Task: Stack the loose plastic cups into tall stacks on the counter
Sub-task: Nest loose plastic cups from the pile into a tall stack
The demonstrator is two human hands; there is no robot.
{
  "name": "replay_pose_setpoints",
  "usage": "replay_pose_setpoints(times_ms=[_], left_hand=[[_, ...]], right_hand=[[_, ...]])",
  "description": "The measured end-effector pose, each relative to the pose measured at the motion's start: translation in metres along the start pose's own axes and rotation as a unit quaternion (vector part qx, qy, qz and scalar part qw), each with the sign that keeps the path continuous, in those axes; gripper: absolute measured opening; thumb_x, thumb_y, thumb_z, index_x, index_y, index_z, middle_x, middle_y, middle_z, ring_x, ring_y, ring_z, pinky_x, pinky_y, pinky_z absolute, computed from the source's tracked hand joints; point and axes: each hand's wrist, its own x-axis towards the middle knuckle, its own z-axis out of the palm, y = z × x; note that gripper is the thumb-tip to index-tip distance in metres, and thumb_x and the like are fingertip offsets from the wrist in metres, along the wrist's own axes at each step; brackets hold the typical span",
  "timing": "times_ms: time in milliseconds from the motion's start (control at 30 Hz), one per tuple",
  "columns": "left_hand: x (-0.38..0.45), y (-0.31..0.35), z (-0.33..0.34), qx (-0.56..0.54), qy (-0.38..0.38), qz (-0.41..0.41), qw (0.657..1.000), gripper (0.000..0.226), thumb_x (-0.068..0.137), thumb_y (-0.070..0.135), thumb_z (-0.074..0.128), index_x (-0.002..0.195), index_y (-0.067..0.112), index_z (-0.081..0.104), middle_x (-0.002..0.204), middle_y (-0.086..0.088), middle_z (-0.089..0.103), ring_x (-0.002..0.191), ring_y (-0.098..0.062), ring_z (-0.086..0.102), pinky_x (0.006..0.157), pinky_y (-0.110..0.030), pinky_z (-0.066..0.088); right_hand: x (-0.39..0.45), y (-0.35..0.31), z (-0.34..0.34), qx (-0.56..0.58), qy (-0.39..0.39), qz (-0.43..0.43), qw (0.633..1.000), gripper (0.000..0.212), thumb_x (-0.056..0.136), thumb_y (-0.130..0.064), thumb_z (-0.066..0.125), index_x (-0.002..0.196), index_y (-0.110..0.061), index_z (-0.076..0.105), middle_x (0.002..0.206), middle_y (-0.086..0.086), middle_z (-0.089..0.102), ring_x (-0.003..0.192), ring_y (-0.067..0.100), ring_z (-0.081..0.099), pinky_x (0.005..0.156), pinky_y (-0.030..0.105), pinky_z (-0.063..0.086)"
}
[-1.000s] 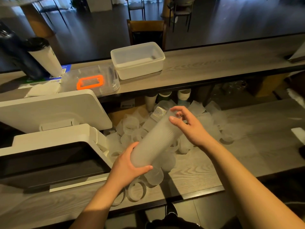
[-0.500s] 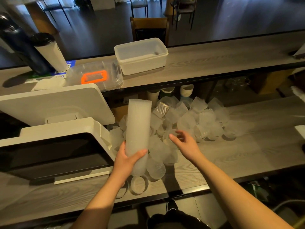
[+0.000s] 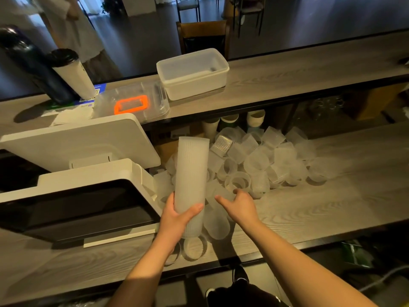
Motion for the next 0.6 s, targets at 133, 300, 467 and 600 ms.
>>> replay_pose_setpoints(times_ms=[133, 300, 467, 600], left_hand=[[0.001, -0.002, 0.001, -0.012, 0.008, -0.004, 1.0, 0.097, 0.054, 0.055, 0.084, 0.137, 0.026, 0.043, 0.119, 0.007, 0.057, 0.107, -0.013, 0.056, 0.082, -0.036, 0.052], [0.005, -0.004, 0.0, -0.01, 0.019, -0.001, 1.0, 0.074, 0.074, 0.035, 0.082, 0.137, 0.024, 0.044, 0.118, 0.006, 0.057, 0.106, -0.013, 0.057, 0.077, -0.03, 0.051], [0.007, -0.003, -0.001, 0.0, 0.017, 0.006, 1.0, 0.072, 0.074, 0.034, 0.083, 0.135, 0.024, 0.045, 0.117, 0.009, 0.056, 0.105, -0.01, 0.056, 0.072, -0.026, 0.047], [0.005, 0.001, -0.004, 0.023, 0.0, 0.024, 0.999, 0.089, 0.058, 0.052, 0.089, 0.132, 0.028, 0.044, 0.118, 0.009, 0.056, 0.103, -0.007, 0.056, 0.07, -0.023, 0.048]], right_hand=[[0.002, 0.0, -0.006, 0.054, -0.034, 0.028, 0.998, 0.084, 0.081, -0.054, 0.073, 0.143, -0.004, 0.046, 0.129, 0.013, 0.062, 0.109, 0.024, 0.061, 0.085, 0.031, 0.053], [0.008, 0.005, -0.012, 0.153, -0.058, 0.061, 0.985, 0.073, 0.084, -0.04, 0.074, 0.143, -0.008, 0.045, 0.12, 0.011, 0.059, 0.108, 0.024, 0.057, 0.093, 0.037, 0.048], [0.01, 0.005, -0.027, 0.24, -0.047, 0.062, 0.968, 0.061, 0.084, -0.036, 0.074, 0.136, -0.013, 0.051, 0.111, 0.003, 0.059, 0.098, 0.018, 0.059, 0.086, 0.039, 0.054], [0.012, -0.011, -0.058, 0.363, -0.026, 0.016, 0.931, 0.057, 0.081, -0.038, 0.073, 0.128, -0.01, 0.059, 0.124, 0.01, 0.061, 0.111, 0.024, 0.059, 0.079, 0.036, 0.054]])
